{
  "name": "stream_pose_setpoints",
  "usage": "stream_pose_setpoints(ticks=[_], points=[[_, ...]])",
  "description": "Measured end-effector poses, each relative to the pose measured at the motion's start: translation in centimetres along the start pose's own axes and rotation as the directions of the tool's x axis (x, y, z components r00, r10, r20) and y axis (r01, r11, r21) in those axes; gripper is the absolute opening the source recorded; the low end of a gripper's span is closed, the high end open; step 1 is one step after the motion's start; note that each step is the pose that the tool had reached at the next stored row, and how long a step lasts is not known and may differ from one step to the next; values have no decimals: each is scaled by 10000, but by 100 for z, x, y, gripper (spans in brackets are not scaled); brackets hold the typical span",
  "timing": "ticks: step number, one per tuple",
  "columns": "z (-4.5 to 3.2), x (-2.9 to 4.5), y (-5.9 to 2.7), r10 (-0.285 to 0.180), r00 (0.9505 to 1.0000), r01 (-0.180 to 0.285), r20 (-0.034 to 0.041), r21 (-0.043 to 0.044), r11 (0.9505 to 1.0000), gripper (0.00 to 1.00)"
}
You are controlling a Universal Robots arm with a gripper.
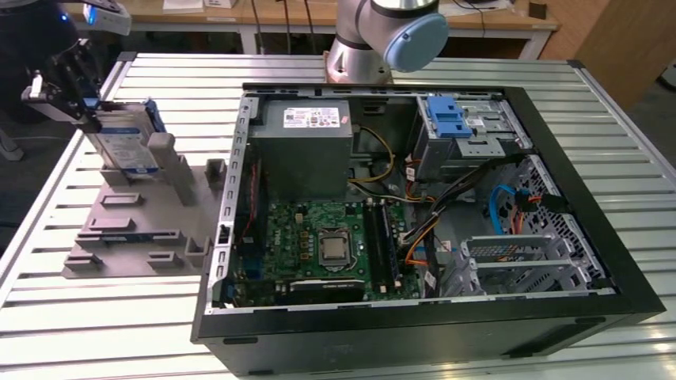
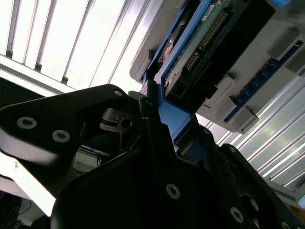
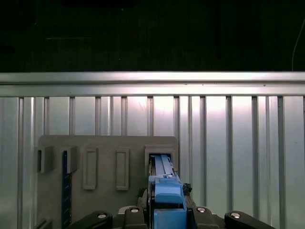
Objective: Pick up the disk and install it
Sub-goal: 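Pick up the disk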
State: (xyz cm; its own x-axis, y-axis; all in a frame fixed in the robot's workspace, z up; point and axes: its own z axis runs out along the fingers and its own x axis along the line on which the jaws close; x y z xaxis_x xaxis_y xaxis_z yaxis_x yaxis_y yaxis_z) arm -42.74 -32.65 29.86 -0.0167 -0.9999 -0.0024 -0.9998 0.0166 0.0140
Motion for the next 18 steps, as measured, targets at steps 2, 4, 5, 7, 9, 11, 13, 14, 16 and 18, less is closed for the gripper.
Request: stream_pose_setpoints(ticks=[2,4,5,7,9,11,13,14,16,18], points=[[-16,0,0,0,10000,0,1,1,10000,36],[-33,0,0,0,10000,0,1,0,10000,36],[-42,0,1,0,10000,0,1,1,10000,36],[-63,-1,1,0,10000,0,1,1,10000,36],[-84,-1,1,1,10000,-1,0,0,10000,36],[-100,-1,1,0,10000,0,1,1,10000,36],[-118,-1,2,0,10000,0,1,1,10000,36],[-128,-1,2,1,10000,-1,1,1,10000,36],[-147,-1,2,1,10000,-1,1,1,10000,36],[-165,-1,2,1,10000,-1,1,2,10000,36]])
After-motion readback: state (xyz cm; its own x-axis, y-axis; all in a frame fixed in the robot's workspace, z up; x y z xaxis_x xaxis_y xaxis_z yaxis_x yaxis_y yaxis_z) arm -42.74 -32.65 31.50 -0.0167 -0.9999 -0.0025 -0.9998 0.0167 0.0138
